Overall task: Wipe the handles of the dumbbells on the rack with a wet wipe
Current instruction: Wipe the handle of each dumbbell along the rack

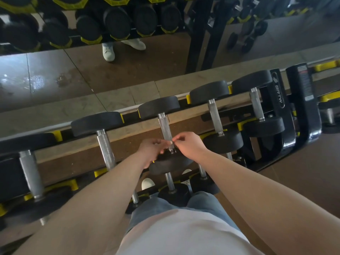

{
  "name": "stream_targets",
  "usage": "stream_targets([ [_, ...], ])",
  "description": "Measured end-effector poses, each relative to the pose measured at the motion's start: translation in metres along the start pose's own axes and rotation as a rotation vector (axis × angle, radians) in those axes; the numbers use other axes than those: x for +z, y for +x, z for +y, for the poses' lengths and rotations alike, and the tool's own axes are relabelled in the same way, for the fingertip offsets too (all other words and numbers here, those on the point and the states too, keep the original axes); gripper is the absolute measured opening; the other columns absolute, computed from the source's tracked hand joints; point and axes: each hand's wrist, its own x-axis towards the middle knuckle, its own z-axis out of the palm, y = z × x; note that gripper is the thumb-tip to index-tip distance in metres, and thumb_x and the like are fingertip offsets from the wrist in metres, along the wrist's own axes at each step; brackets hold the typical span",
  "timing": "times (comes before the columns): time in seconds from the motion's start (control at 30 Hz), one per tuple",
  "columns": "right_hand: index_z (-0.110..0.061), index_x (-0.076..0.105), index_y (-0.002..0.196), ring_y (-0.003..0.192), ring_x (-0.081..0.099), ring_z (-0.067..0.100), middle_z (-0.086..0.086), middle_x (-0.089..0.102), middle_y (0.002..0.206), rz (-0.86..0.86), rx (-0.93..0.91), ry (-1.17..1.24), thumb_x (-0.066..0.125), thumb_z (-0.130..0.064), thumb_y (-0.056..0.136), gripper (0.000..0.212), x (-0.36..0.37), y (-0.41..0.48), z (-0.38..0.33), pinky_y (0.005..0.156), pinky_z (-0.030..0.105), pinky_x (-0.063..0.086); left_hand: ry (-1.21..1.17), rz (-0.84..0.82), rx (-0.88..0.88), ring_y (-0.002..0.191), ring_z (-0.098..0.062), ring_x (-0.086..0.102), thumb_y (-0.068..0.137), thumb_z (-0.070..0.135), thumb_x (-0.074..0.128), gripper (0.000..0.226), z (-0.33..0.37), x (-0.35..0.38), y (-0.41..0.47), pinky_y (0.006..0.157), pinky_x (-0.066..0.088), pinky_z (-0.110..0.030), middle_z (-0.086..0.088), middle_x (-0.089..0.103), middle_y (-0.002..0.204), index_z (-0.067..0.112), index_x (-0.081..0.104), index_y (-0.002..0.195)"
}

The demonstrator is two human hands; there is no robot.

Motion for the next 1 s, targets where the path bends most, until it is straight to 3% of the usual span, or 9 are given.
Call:
stream_targets([
  [0.2, -0.027, 0.072, 0.114, 0.106, 0.061, 0.007, -0.009, 0.069, 0.117, -0.008, 0.005, -0.003, 0.056, -0.020, 0.102, 0.021, -0.001, -0.002, -0.002, 0.094, 0.025, 0.045, -0.472, 0.197, -0.030, 0.097, -0.018, 0.069, 0.088, 0.032, 0.080, 0.017, 0.009, 0.008, 0.012, 0.088, 0.057, -0.038, 0.000, 0.074, 0.101, 0.024, 0.072, 0.100],
  [0.27, -0.027, 0.072, 0.114, 0.107, 0.061, 0.007, -0.009, 0.069, 0.118, -0.011, 0.005, -0.007, 0.056, -0.019, 0.102, 0.021, -0.001, -0.004, -0.003, 0.094, 0.025, 0.045, -0.605, 0.266, -0.020, 0.095, -0.014, 0.068, 0.087, 0.033, 0.081, 0.016, 0.027, 0.004, 0.017, 0.100, 0.054, -0.042, 0.002, 0.075, 0.104, 0.028, 0.070, 0.098],
  [0.33, -0.027, 0.072, 0.114, 0.109, 0.061, 0.008, -0.009, 0.069, 0.118, -0.016, 0.002, -0.010, 0.056, -0.019, 0.102, 0.021, -0.002, -0.005, -0.004, 0.096, 0.026, 0.045, -0.640, 0.289, 0.003, 0.083, -0.008, 0.066, 0.088, 0.032, 0.079, 0.016, 0.040, 0.001, 0.020, 0.091, 0.056, -0.039, 0.001, 0.075, 0.105, 0.028, 0.070, 0.101],
  [0.6, -0.028, 0.072, 0.112, 0.102, 0.061, 0.006, -0.011, 0.068, 0.111, 0.002, -0.001, -0.031, 0.057, -0.021, 0.102, 0.019, 0.001, -0.003, -0.003, 0.097, 0.029, 0.049, -0.059, 0.013, 0.044, 0.085, -0.016, 0.064, 0.093, 0.042, 0.071, 0.020, -0.002, -0.001, 0.003, 0.091, 0.052, -0.038, -0.002, 0.073, 0.093, 0.024, 0.073, 0.103],
  [0.7, -0.028, 0.072, 0.110, 0.101, 0.060, 0.005, -0.014, 0.066, 0.107, 0.003, 0.011, -0.027, 0.057, -0.020, 0.102, 0.019, 0.000, -0.004, -0.005, 0.098, 0.030, 0.049, -0.115, -0.002, 0.005, 0.097, -0.023, 0.067, 0.091, 0.034, 0.076, 0.014, -0.010, -0.001, 0.004, 0.098, 0.053, -0.044, -0.003, 0.073, 0.096, 0.023, 0.075, 0.099],
  [0.8, -0.028, 0.072, 0.111, 0.101, 0.059, 0.004, -0.014, 0.065, 0.109, -0.003, 0.014, -0.022, 0.057, -0.020, 0.102, 0.020, -0.001, -0.006, -0.005, 0.097, 0.028, 0.047, -0.408, 0.042, -0.028, 0.101, -0.021, 0.069, 0.089, 0.029, 0.078, 0.023, -0.003, -0.001, 0.014, 0.090, 0.056, -0.038, -0.003, 0.073, 0.103, 0.019, 0.074, 0.110],
  [0.87, -0.027, 0.072, 0.113, 0.102, 0.058, 0.004, -0.014, 0.065, 0.112, -0.003, 0.016, -0.017, 0.056, -0.019, 0.102, 0.021, -0.001, -0.007, -0.005, 0.094, 0.024, 0.045, -0.707, 0.071, -0.082, 0.076, -0.009, 0.067, 0.092, 0.029, 0.076, 0.034, 0.010, -0.004, 0.023, 0.072, 0.055, -0.026, -0.001, 0.073, 0.103, 0.014, 0.069, 0.121],
  [0.93, -0.027, 0.072, 0.114, 0.100, 0.057, 0.003, -0.013, 0.065, 0.112, -0.008, 0.014, -0.020, 0.056, -0.019, 0.102, 0.022, -0.001, -0.007, -0.005, 0.090, 0.022, 0.042, -0.748, 0.066, -0.137, 0.047, -0.005, 0.049, 0.096, 0.032, 0.072, 0.035, 0.020, -0.010, 0.029, 0.044, 0.039, -0.018, 0.001, 0.071, 0.087, 0.012, 0.068, 0.125],
  [1.0, -0.028, 0.072, 0.112, 0.097, 0.056, 0.001, -0.016, 0.064, 0.109, -0.013, 0.006, -0.022, 0.056, -0.018, 0.102, 0.021, -0.001, -0.006, -0.005, 0.090, 0.022, 0.042, -0.662, 0.033, -0.171, 0.045, -0.006, 0.039, 0.098, 0.033, 0.069, 0.033, 0.018, -0.012, 0.027, 0.039, 0.032, -0.017, 0.002, 0.068, 0.081, 0.013, 0.068, 0.124],
])
